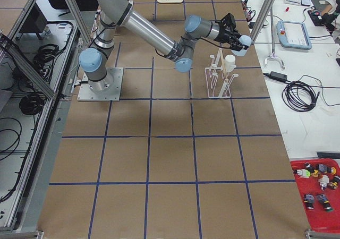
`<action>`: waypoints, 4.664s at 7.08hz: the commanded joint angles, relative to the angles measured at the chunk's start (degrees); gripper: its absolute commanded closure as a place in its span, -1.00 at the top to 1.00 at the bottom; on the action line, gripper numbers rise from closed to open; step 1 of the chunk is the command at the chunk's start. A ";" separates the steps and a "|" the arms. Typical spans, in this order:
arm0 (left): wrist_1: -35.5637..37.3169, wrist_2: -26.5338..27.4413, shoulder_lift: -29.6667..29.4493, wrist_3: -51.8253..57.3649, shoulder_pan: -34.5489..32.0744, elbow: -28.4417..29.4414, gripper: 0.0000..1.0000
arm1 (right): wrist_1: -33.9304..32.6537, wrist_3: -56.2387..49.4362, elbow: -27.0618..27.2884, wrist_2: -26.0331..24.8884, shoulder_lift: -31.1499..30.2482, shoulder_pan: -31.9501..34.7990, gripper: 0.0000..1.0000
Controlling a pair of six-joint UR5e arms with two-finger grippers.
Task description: Transfer IKEA cup to right arm and place on rack
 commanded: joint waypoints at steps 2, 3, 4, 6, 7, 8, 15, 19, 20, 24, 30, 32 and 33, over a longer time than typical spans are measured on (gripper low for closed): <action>-17.26 2.10 3.37 -2.84 -1.28 3.75 1.00 | -1.82 -3.02 -0.23 -5.27 3.44 -3.93 -0.77; -16.73 2.19 3.28 -3.90 -2.51 3.49 1.00 | -2.00 -2.93 0.03 -6.26 3.97 -3.85 -0.78; -16.56 2.19 3.02 -5.21 -2.95 3.14 1.00 | -2.61 -2.41 0.03 -6.18 4.24 -3.85 -0.80; -15.16 2.19 3.19 -5.14 -3.05 0.17 1.00 | -7.43 -1.88 0.38 -6.27 6.16 -3.24 -0.80; -13.49 2.28 3.19 -5.40 -3.05 -0.63 1.00 | -7.45 -1.61 0.65 -6.18 6.26 -2.54 -0.80; -13.39 2.19 3.01 -6.79 -3.31 -0.90 1.00 | -7.45 -1.61 1.52 -6.10 6.52 -2.44 -0.80; -10.58 4.30 2.57 -7.07 -4.37 -0.99 1.00 | -7.36 -1.79 4.78 -5.48 5.56 -2.53 0.99; -10.49 4.30 2.57 -6.81 -4.37 -1.08 1.00 | -3.18 -1.87 2.32 -5.48 2.59 -2.36 1.00; -10.49 4.30 2.57 -6.63 -4.37 -1.08 1.00 | 2.86 -1.87 1.80 -5.57 -1.17 -2.35 1.00; -10.49 4.30 2.49 -6.11 -4.37 -1.08 1.00 | 32.97 -1.70 -2.06 -6.09 -11.56 1.14 1.00; -10.49 4.30 2.49 -4.70 -4.36 -1.08 1.00 | 89.78 -0.74 -8.58 -6.44 -22.11 9.60 1.00; -10.49 4.21 2.40 -4.35 -4.37 -1.08 1.00 | 102.36 2.33 -8.50 -10.03 -26.32 11.26 1.00; -10.49 4.30 2.40 -3.22 -4.28 -1.17 1.00 | 103.19 3.48 -6.75 -10.75 -30.09 12.31 1.00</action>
